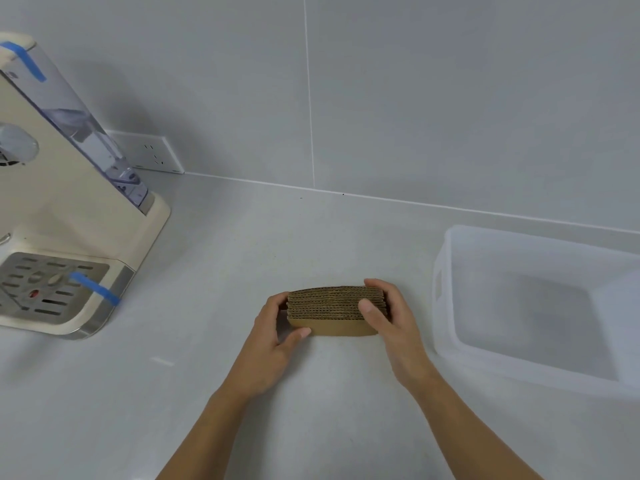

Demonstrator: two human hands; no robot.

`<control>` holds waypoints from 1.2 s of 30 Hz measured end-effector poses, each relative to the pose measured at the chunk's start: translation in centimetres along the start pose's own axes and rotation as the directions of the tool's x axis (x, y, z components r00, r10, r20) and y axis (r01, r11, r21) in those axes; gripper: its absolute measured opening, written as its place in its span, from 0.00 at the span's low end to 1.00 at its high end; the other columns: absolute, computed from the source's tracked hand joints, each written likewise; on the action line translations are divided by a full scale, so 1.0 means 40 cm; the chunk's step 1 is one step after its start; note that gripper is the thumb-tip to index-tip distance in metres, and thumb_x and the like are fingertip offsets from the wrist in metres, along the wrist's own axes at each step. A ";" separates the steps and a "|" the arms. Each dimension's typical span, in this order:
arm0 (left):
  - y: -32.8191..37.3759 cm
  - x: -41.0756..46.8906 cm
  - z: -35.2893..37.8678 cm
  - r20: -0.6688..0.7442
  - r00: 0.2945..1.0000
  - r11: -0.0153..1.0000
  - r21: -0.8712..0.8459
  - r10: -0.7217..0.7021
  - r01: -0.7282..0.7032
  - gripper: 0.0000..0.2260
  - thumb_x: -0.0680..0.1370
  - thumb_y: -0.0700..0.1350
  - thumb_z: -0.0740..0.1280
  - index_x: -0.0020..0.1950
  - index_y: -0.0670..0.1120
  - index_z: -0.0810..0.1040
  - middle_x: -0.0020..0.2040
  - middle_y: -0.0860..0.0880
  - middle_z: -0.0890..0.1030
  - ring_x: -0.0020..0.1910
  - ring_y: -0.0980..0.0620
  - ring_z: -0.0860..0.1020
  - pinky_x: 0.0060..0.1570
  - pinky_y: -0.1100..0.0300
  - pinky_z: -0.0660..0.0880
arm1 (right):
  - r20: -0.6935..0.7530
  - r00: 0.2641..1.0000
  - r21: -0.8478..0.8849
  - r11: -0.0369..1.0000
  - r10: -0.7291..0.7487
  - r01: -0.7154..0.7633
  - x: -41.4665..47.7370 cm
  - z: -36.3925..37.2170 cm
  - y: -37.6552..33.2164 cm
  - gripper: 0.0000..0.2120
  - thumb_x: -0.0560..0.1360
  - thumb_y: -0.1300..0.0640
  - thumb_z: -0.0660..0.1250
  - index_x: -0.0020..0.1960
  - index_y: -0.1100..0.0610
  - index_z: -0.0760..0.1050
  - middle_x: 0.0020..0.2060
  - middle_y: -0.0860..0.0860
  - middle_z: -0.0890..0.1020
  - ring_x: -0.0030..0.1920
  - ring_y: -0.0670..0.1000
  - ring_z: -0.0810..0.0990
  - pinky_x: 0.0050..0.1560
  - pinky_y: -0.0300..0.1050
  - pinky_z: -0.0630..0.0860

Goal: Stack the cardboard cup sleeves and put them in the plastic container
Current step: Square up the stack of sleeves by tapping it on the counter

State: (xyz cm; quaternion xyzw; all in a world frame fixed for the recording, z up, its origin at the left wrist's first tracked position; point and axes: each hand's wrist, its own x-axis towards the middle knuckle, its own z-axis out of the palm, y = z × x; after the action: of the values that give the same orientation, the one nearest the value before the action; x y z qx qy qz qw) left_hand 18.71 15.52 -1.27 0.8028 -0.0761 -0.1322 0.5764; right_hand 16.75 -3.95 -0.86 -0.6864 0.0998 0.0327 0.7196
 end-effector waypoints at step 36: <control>0.240 0.028 -0.043 -0.185 0.968 0.984 -0.030 0.170 -0.178 0.18 0.74 0.37 0.69 0.60 0.51 0.71 0.55 0.58 0.77 0.57 0.58 0.75 0.54 0.65 0.71 | -0.049 0.974 -0.021 0.976 -0.219 0.219 -0.032 -0.060 -0.238 0.23 0.71 0.72 0.65 0.53 0.44 0.72 0.55 0.47 0.79 0.59 0.52 0.77 0.65 0.54 0.71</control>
State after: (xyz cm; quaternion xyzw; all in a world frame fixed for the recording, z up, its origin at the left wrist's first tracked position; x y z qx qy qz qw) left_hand 20.57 13.66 8.17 0.7881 -0.0903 -0.0092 0.6088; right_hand 17.03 -6.76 8.65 -0.6992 0.0417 -0.0636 0.7109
